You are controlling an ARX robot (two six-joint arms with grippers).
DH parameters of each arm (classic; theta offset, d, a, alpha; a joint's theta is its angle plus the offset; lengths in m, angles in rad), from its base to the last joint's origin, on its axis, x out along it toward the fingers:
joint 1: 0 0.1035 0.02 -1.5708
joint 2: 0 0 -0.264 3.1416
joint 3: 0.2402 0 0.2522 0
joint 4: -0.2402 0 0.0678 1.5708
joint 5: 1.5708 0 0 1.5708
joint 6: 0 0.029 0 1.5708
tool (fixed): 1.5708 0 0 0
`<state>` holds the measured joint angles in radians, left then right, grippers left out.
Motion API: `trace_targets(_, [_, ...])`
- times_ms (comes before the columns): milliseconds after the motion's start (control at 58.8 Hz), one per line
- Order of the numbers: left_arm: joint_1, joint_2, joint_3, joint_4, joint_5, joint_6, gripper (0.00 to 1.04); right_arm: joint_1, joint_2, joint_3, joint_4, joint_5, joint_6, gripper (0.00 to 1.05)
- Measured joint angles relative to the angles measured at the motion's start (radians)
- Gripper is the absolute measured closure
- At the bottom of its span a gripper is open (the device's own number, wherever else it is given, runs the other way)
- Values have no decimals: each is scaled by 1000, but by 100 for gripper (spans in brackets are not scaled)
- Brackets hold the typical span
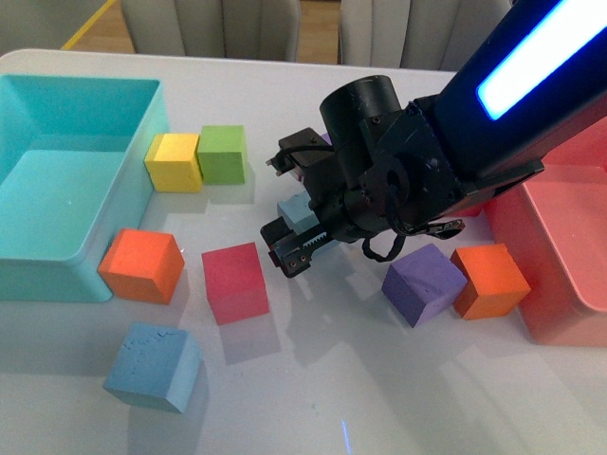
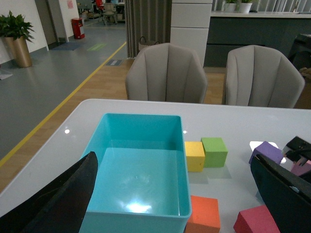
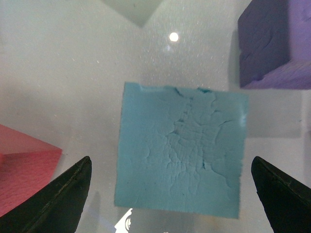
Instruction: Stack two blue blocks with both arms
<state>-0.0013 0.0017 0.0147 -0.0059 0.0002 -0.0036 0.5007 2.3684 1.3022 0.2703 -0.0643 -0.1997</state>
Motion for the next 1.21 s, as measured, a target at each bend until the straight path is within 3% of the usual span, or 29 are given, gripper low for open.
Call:
trace_targets(221, [0, 0, 0, 0, 0, 0, 9, -40, -252, -187, 113, -50, 47, 9])
trace_targets(510, [0, 0, 0, 0, 0, 0, 9, -216, -724, -550, 207, -55, 106, 9])
trace_targets(544, [0, 0, 0, 0, 0, 0, 9, -229, -759, -603, 283, 3, 124, 13])
trace_targets(578, [0, 0, 0, 0, 0, 0, 9, -243, -797, -678, 443, 146, 147, 19])
trace_targets(663, [0, 0, 0, 0, 0, 0, 9, -274, -857, -810, 697, 272, 171, 34])
trace_targets(765, [0, 0, 0, 0, 0, 0, 9, -303, -928, -907, 774, 257, 184, 51])
trace_targets(1037, [0, 0, 0, 0, 0, 0, 9, -374, -1135, -1096, 745, 187, 187, 102])
trace_targets(1207, [0, 0, 0, 0, 0, 0, 9, -405, -1197, -1188, 767, 155, 189, 103])
